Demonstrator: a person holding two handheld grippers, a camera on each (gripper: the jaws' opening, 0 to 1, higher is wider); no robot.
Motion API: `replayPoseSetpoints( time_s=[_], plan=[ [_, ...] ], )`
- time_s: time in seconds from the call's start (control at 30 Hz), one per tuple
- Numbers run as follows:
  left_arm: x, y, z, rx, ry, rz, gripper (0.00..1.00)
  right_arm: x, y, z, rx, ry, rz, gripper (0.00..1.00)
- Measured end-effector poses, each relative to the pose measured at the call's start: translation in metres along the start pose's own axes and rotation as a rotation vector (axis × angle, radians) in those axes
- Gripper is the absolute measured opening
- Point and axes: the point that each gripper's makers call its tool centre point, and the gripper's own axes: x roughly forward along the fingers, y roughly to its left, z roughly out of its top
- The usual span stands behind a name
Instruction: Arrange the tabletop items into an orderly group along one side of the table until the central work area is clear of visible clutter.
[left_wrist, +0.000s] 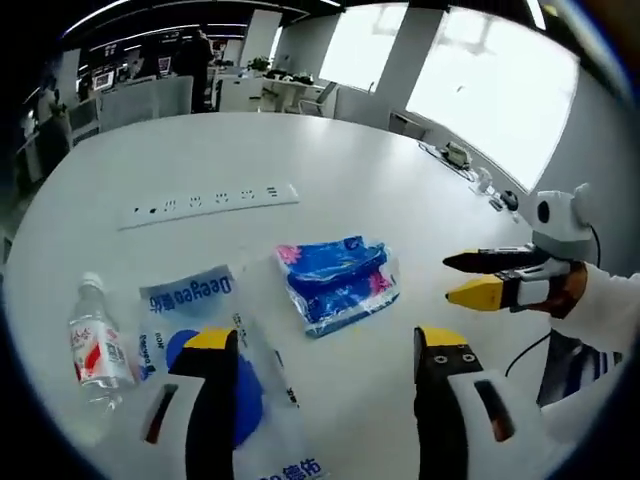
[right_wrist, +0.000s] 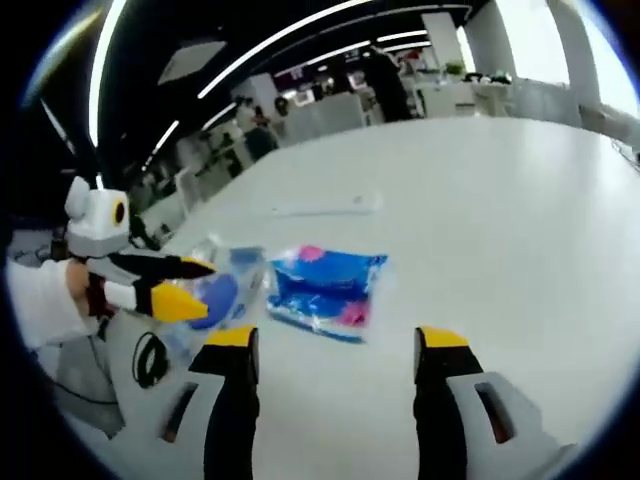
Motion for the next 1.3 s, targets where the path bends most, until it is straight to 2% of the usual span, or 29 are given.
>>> replayPoseSetpoints(
  time_s=[0.17,0.43,0.53,0.63,0.8,0.97,1.1,1.17,1.23,1.3],
  plan=[
    [-0.008,-0.001,-0.003,0.010,0.008,-0.004,0.72,-0.006,0.004,-0.003,0.008,-0.010,0.005,0.60],
    [-0.016,0.001,0.003,0.017,-0.014,0.006,0.71,-0.011,0.009,-0.003,0.016,-0.024,0.007,0.59],
    [-0.024,-0.004,0.003,0.010,-0.035,0.000,0.71,-0.016,0.013,0.000,0.025,-0.034,0.014,0.59],
    [-0.032,-0.005,-0.002,0.012,-0.046,0.001,0.71,-0.023,0.018,0.001,0.025,-0.043,0.032,0.59],
    [-0.051,-0.003,-0.010,-0.050,-0.093,0.011,0.71,-0.037,0.026,-0.007,0.042,-0.045,0.056,0.59],
    [-0.076,-0.005,-0.024,-0.025,-0.112,0.026,0.70,-0.057,0.028,-0.018,0.071,-0.056,0.067,0.58],
    [-0.093,-0.002,-0.035,-0.044,-0.128,0.045,0.70,-0.071,0.025,-0.025,0.107,-0.067,0.054,0.58],
    [-0.103,0.002,-0.040,-0.082,-0.147,0.072,0.69,-0.079,0.024,-0.029,0.125,-0.075,0.044,0.58],
    [-0.112,0.004,-0.042,-0.095,-0.169,0.098,0.68,-0.085,0.023,-0.032,0.184,-0.094,0.037,0.57],
    [-0.119,0.004,-0.043,-0.103,-0.181,0.107,0.69,-0.090,0.020,-0.033,0.200,-0.110,0.018,0.58]
  ],
)
